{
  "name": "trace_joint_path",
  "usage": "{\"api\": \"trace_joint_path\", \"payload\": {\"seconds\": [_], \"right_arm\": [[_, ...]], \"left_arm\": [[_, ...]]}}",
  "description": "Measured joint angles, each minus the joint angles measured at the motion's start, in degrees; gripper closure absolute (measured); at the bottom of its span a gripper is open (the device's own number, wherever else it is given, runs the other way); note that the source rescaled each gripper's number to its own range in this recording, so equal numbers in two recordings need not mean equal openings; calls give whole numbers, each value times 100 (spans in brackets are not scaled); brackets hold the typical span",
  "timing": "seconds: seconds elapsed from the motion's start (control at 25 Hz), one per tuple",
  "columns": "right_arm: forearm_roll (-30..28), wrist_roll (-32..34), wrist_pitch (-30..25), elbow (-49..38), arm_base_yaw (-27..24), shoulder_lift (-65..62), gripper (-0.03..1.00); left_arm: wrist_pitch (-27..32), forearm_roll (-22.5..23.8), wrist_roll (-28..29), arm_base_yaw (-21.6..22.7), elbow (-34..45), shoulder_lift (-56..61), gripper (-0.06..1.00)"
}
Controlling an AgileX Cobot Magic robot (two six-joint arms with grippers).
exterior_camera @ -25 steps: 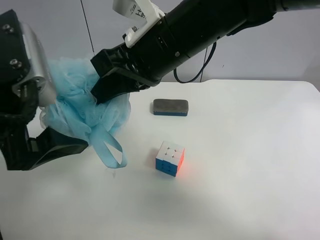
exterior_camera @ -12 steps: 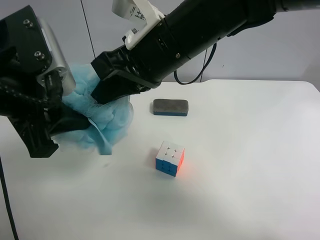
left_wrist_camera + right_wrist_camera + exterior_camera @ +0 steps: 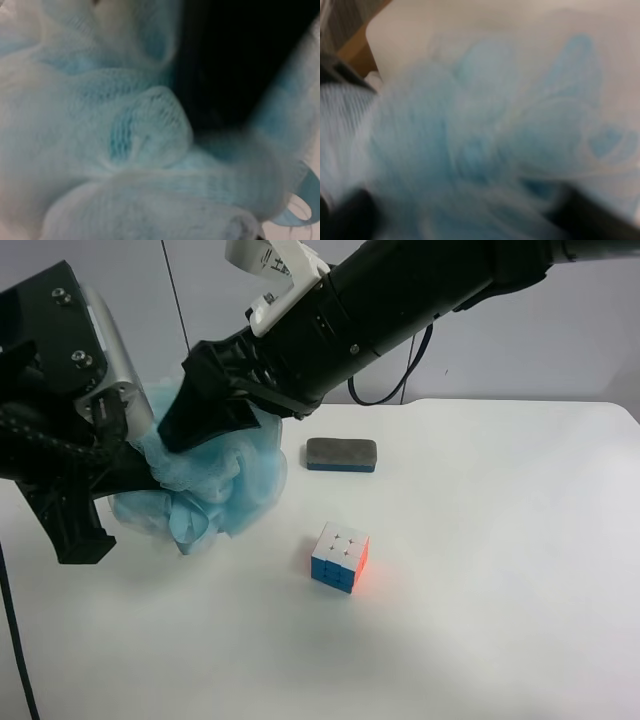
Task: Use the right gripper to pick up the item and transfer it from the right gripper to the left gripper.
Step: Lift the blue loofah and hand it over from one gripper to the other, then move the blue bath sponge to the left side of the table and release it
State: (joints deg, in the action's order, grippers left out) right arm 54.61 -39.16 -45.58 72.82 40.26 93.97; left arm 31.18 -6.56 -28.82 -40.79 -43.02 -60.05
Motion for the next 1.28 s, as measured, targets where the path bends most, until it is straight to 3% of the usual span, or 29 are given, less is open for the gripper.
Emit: {"api": "trace_joint_path", "payload": {"seconds": [0.08,0.24,0.52,0.8,1.12,1.28], "right_arm": [[1,0,28,0,7,0,6],[-118,0,23,0,17,0,-2],[-768,99,-153,0,17,-256,-3],[-2142,874,-941,4,17,-919,-3],[-3402,1821,-2272,4,17,-1829,-3],[-3766,2396,-2394,-1,23,-2231,-3]], "left_arm": [[-32,-59,0,-4,0,0,91],[-39,-95,-11,-17,0,0,92],[-56,-108,-15,-29,0,0,92],[-63,-119,-15,-39,0,0,93],[-63,-128,-15,-39,0,0,93],[-63,-128,-15,-39,0,0,93]]}}
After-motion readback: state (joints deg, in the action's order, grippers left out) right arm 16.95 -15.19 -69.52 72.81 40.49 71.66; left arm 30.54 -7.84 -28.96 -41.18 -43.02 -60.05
